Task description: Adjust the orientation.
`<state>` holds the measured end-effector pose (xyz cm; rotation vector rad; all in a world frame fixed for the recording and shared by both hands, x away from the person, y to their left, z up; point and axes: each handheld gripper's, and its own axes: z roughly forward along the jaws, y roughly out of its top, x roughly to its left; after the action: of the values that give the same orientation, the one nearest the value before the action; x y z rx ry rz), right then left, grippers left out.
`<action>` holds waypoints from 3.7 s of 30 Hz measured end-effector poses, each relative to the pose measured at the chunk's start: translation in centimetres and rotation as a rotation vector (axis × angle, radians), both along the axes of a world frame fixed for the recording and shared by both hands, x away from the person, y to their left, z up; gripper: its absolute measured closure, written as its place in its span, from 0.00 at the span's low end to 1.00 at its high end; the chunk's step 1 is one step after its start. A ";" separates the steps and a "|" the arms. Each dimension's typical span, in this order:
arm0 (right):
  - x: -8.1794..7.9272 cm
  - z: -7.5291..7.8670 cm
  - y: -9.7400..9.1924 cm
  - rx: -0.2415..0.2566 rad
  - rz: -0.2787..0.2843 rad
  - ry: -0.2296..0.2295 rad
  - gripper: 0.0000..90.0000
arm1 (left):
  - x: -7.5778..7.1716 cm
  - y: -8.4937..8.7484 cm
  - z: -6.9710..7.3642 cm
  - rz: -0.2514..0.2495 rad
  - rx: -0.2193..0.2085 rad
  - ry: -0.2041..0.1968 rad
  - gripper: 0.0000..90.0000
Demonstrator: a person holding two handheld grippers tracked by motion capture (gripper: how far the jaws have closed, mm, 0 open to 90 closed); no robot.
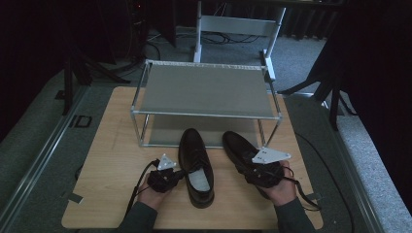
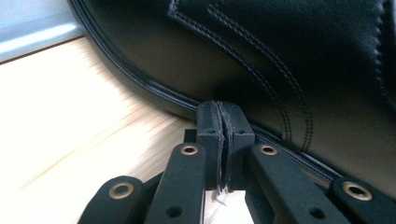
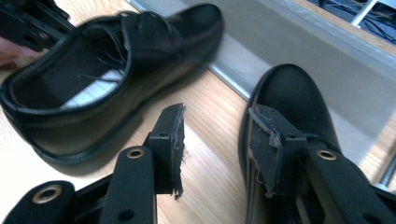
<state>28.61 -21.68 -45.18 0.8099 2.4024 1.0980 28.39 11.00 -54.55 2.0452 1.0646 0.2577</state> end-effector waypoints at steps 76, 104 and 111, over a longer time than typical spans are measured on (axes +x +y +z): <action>-0.7 0.1 -6.6 0.061 -0.081 0.066 0.56 | -2.4 -12.9 -0.1 -0.382 -0.049 0.039 0.88; -2.7 -1.5 -6.2 -0.118 -0.175 0.248 0.48 | -2.3 -13.2 -0.1 -0.384 -0.056 0.047 0.88; -2.2 -1.7 -5.6 -0.171 -0.178 0.307 0.40 | -2.4 -13.2 -0.2 -0.381 -0.055 0.049 0.88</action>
<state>26.38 -27.25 -46.87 1.1776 2.5632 0.7322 26.04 -2.20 -54.70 2.1632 0.6821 -0.0174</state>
